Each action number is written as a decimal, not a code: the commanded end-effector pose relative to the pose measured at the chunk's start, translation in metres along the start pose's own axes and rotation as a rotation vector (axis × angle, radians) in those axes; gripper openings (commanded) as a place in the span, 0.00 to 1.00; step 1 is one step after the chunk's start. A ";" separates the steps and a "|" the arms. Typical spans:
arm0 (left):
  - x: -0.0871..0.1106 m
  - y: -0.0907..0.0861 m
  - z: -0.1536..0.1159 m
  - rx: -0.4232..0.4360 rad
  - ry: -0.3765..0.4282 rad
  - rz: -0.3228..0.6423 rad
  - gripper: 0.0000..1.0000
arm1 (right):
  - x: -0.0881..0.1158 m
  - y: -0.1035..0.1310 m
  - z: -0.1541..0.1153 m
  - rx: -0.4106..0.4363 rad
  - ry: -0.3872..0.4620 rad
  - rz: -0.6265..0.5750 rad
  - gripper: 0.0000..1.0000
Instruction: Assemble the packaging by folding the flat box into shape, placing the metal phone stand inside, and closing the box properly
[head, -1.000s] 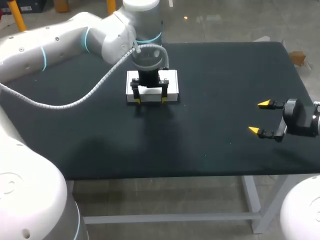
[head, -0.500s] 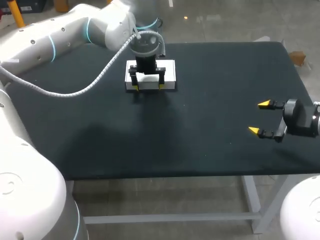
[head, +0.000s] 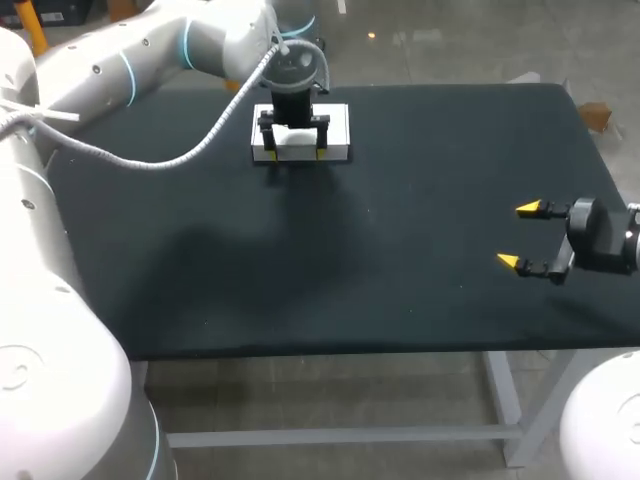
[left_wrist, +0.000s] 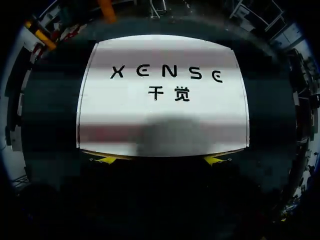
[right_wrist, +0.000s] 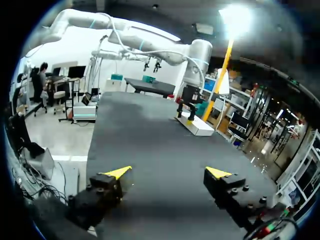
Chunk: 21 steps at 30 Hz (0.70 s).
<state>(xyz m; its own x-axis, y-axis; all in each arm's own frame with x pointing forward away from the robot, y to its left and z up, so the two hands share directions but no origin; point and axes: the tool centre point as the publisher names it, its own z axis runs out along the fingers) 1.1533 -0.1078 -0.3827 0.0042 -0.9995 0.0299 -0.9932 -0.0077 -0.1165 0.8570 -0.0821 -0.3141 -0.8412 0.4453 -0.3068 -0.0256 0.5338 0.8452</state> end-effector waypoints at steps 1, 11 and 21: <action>0.003 -0.011 0.003 -0.072 -0.005 0.002 1.00 | 0.000 -0.001 -0.001 -0.006 -0.001 -0.001 1.00; 0.000 0.026 -0.020 0.012 0.038 0.079 1.00 | 0.000 -0.001 -0.001 -0.006 -0.001 -0.001 1.00; -0.016 0.099 -0.050 0.224 0.150 0.239 1.00 | 0.000 -0.001 -0.001 -0.006 -0.001 -0.001 1.00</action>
<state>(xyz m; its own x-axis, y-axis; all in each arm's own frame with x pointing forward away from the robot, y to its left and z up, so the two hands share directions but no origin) 1.1110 -0.1133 -0.3587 -0.2290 -0.9676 0.1060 -0.9727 0.2235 -0.0619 0.8572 -0.0821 -0.3139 -0.8417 0.4448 -0.3061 -0.0254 0.5338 0.8452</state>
